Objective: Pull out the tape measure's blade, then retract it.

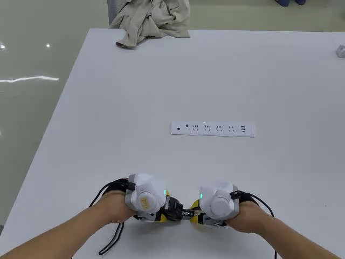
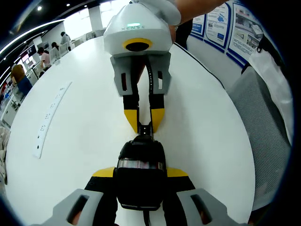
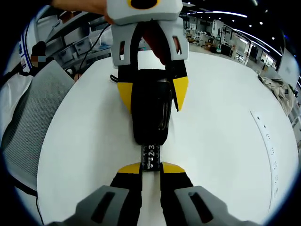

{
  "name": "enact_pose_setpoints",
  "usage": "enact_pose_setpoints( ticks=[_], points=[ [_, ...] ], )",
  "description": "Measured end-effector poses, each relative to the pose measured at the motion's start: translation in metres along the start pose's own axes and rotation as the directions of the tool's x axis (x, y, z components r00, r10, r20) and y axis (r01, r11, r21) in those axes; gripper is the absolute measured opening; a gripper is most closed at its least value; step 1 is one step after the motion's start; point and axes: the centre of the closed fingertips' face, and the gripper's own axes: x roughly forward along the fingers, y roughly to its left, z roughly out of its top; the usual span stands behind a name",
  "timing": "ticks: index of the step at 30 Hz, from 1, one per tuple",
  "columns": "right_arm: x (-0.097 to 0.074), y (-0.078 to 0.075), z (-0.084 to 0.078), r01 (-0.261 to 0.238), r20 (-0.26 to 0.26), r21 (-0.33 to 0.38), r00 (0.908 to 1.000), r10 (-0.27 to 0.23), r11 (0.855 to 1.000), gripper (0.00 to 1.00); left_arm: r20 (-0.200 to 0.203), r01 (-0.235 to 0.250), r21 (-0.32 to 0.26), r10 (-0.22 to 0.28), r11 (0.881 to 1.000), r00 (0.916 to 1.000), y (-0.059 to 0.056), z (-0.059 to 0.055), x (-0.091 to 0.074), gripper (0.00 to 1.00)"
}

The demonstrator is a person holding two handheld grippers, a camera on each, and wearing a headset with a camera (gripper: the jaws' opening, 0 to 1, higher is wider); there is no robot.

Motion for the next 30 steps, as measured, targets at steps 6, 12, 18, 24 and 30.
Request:
enact_pose_setpoints(
  ticks=[6, 12, 18, 24, 30],
  points=[
    [-0.005, 0.001, -0.006, 0.005, -0.007, -0.001, 1.0, -0.005, 1.0, 0.13, -0.002, 0.0, 0.008, 0.0, 1.0, 1.0, 0.0, 0.0, 0.001, 0.34],
    [-0.012, 0.001, -0.013, 0.006, -0.013, 0.008, 0.9999, -0.006, 1.0, 0.13, -0.004, 0.0, 0.007, 0.0, 1.0, 1.0, 0.0, 0.0, 0.001, 0.34],
    [-0.016, 0.001, -0.021, 0.012, -0.021, 0.016, 0.9997, -0.011, 1.0, 0.13, -0.005, -0.001, 0.007, 0.001, 1.0, 1.0, 0.0, 0.0, 0.001, 0.34],
    [-0.022, 0.001, -0.028, 0.014, -0.024, 0.023, 0.9996, -0.014, 1.0, 0.13, -0.007, -0.001, 0.008, 0.002, 1.0, 1.0, 0.0, 0.0, 0.001, 0.34],
    [-0.025, 0.001, -0.032, 0.017, -0.029, 0.026, 0.9995, -0.016, 1.0, 0.13, -0.007, -0.003, 0.011, 0.003, 1.0, 1.0, -0.001, 0.0, 0.002, 0.34]
  ],
)
